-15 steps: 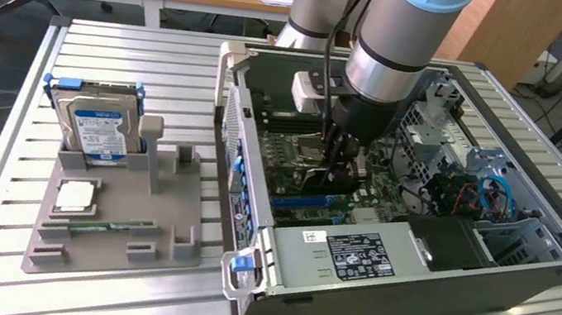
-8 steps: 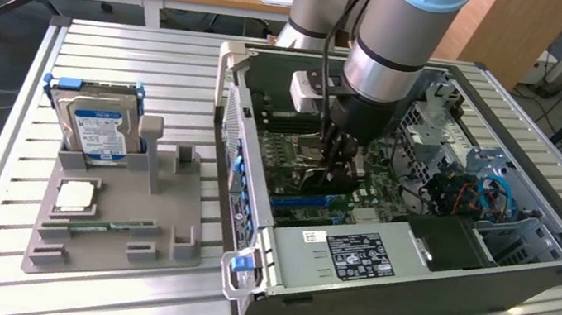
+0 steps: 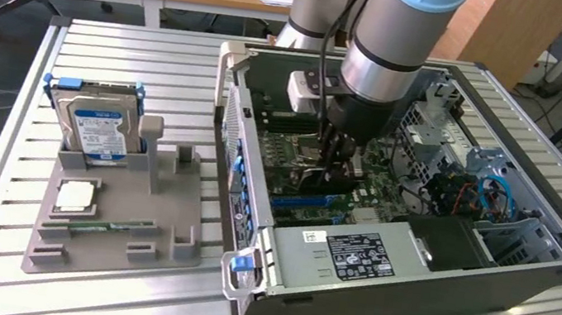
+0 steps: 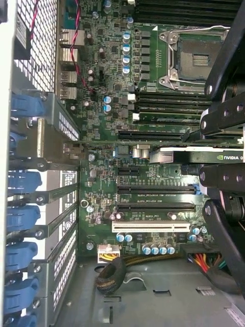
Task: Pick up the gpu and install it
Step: 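Insert the gpu into the slot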
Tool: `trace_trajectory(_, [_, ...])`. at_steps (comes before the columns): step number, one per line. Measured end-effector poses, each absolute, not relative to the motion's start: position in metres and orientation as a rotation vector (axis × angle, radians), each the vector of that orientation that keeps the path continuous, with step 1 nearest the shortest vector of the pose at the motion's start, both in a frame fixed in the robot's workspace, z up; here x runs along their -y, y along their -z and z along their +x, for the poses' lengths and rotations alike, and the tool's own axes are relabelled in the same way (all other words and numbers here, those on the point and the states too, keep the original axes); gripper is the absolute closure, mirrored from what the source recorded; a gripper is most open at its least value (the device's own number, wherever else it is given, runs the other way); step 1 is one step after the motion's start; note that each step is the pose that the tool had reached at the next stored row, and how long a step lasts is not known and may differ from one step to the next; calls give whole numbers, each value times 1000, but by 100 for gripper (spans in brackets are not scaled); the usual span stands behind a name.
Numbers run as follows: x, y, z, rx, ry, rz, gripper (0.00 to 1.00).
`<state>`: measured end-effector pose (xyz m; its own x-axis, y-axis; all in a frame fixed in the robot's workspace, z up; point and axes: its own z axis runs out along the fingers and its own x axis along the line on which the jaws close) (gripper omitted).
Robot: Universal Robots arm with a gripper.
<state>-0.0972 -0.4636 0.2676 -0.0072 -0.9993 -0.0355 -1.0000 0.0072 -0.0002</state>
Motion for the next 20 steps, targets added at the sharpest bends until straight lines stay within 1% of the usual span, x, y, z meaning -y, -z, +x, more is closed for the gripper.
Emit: trace_trajectory(20, [463,-262,-99,-2212,-39,-2195,73])
